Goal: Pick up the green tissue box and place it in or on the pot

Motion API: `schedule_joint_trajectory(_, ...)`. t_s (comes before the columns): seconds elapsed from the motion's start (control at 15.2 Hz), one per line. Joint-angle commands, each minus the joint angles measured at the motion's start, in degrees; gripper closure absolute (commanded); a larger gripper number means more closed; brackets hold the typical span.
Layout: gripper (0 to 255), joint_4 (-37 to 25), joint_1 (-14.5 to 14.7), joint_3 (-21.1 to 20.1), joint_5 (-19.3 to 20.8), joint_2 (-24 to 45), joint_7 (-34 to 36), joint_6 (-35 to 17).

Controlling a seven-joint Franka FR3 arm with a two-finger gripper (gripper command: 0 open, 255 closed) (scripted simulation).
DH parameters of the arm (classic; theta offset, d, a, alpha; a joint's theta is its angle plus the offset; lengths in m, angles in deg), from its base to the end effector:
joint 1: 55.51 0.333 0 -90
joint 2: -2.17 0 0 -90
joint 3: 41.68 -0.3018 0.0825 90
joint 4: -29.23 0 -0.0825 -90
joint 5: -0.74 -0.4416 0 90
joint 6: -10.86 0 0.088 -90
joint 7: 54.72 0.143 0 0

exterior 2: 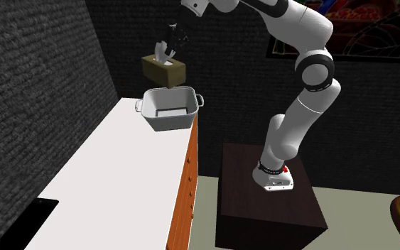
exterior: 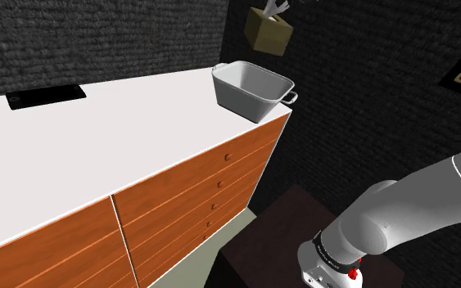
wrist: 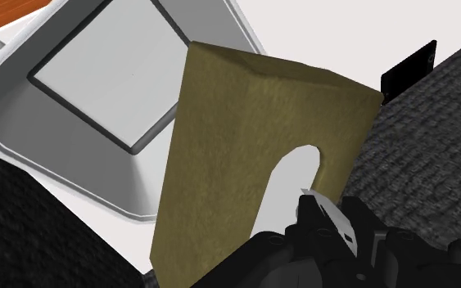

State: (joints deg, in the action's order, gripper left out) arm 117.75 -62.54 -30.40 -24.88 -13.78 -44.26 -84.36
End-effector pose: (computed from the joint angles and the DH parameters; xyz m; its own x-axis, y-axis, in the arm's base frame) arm 0.5127 -0.1291 0.7712 0.8231 -0.4944 0.2793 -0.3029 -0.7984 -0.5204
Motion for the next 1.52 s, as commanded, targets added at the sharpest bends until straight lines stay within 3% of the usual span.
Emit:
schedule_joint_trajectory(0.0,255,1.8,-0.1,0.1,0.0,-0.6,-0.8,-1.0)
schedule_joint_trajectory(0.99,255,18.9,-0.5,-1.1,-0.1,-6.1,-5.1,-11.9)
schedule_joint_trajectory(1.45,255,23.9,-0.6,-1.3,-0.5,-7.3,-6.7,-15.4)
